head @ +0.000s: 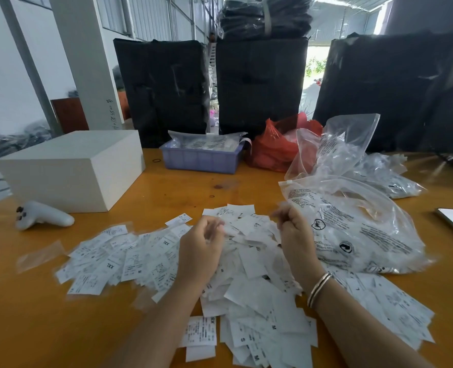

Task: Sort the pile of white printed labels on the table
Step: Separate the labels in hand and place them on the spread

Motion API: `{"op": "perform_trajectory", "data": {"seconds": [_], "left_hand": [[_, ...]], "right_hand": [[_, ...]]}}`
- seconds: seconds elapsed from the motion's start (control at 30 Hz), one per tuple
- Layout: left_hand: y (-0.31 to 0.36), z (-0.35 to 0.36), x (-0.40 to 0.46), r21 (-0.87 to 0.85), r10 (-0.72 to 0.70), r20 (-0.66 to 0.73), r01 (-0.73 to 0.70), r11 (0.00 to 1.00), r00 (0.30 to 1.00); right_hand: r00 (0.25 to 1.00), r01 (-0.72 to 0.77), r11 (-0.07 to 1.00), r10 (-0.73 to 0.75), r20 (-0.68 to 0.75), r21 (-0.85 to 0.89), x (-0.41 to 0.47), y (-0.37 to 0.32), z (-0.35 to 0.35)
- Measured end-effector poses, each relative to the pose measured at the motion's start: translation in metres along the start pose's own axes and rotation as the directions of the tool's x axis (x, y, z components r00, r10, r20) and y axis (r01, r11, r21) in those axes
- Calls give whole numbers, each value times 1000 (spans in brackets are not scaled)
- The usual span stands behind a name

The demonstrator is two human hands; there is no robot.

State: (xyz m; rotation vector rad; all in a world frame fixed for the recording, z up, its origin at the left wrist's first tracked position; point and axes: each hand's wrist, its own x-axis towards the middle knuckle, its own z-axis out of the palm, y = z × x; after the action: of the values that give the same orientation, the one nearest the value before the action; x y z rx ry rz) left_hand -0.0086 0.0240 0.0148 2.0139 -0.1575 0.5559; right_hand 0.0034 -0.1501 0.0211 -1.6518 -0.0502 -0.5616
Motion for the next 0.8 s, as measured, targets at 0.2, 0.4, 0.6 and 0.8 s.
{"op": "perform_trajectory", "data": {"seconds": [0.2, 0.4, 0.6, 0.8], "left_hand": [[1, -3, 1, -12, -6, -49, 5, 1000, 999], [1, -4, 2, -141, -123, -44, 115, 983, 991], [3, -5, 2, -193, -126, -44, 115, 974, 991], [4, -4, 2, -238, -133, -14, 126, 963, 991]], "right_hand": [[945, 300, 616, -89, 314, -729, -5, 5, 2], [940, 318, 577, -86, 331, -752, -6, 7, 4], [954, -259, 965, 249, 166, 41, -3, -3, 3], [909, -376, 889, 300, 288, 262, -6, -5, -1]]}}
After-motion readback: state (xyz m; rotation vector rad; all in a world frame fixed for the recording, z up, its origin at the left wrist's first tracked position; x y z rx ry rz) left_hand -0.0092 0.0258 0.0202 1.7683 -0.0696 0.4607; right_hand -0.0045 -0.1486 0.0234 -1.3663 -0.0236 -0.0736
